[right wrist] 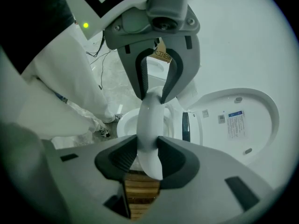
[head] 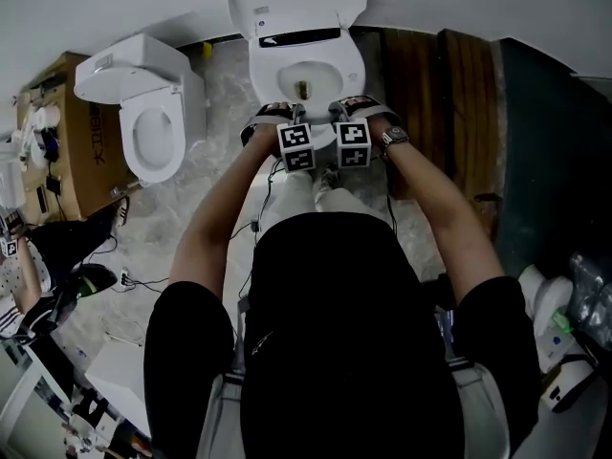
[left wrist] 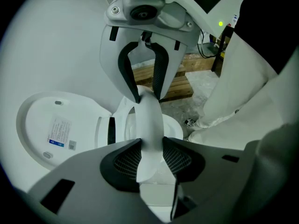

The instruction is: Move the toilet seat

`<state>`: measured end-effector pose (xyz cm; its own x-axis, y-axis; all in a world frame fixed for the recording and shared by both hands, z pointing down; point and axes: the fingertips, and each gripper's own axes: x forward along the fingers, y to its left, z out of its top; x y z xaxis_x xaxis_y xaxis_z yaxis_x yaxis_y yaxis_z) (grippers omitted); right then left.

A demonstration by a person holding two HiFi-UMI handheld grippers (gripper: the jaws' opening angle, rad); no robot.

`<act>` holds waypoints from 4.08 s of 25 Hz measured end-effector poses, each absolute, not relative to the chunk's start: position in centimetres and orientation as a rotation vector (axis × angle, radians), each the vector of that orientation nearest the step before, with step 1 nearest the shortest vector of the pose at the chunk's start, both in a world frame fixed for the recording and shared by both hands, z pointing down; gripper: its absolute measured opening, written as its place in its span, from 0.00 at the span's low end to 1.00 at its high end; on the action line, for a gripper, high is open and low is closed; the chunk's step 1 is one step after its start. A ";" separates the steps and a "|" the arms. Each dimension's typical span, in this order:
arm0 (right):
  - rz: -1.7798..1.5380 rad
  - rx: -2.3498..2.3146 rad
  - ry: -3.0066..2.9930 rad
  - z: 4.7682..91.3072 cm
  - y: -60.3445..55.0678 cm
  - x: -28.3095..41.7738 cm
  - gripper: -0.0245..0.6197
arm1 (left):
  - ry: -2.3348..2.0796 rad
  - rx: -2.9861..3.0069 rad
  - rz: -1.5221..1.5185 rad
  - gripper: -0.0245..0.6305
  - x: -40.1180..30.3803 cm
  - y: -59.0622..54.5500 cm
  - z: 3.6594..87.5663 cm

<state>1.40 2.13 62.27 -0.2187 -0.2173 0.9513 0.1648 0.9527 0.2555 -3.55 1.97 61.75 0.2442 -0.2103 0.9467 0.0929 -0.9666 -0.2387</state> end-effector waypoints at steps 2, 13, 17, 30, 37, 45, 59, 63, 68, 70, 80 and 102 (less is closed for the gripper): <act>-0.339 0.032 -1.758 61.7 1.6 1.3 0.26 | 0.100 -2.283 -1.795 0.27 -3.6 1.5 61.2; -0.275 -0.017 -1.741 59.3 -0.5 1.0 0.26 | 0.050 -2.314 -1.802 0.27 -3.9 -0.7 58.9; -0.270 -0.014 -1.744 58.3 -1.6 1.0 0.26 | 0.051 -2.345 -1.772 0.27 -4.0 -1.7 58.0; -0.316 0.093 -1.775 55.2 -4.8 1.2 0.25 | 0.091 -2.365 -1.666 0.25 -3.9 -4.8 55.0; -0.348 0.112 -1.806 54.2 -6.3 1.5 0.24 | 0.143 -2.353 -1.645 0.25 -3.7 -6.4 53.9; -0.403 0.163 -1.844 52.4 -9.9 1.4 0.23 | 0.270 -2.331 -1.612 0.23 -4.0 -9.9 52.0; -0.406 0.228 -1.861 49.8 -16.0 1.3 0.23 | 0.430 -2.289 -1.647 0.23 -4.1 -16.0 49.5; -0.415 0.241 -1.871 49.3 -17.4 1.2 0.23 | 0.461 -2.277 -1.654 0.23 -4.2 -17.4 49.0; -0.423 0.257 -1.890 48.7 -19.3 0.9 0.24 | 0.495 -2.269 -1.672 0.23 -4.4 -19.2 48.6; -0.424 0.260 -1.899 48.6 -20.1 0.9 0.24 | 0.504 -2.265 -1.686 0.23 -4.5 -20.0 48.5; -0.442 0.310 -1.939 47.8 -22.5 1.2 0.25 | 0.578 -2.224 -1.748 0.24 -4.0 -22.4 47.8; -0.374 0.402 -1.895 46.8 -29.0 0.5 0.26 | 0.599 -2.304 -1.724 0.26 -4.5 -28.5 46.9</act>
<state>0.46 -28.98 46.81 -0.3332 -0.4464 0.8305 -0.0977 0.8924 0.4405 -4.52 -28.49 46.89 0.2366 -0.4341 0.8692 -0.1986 -0.8974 -0.3941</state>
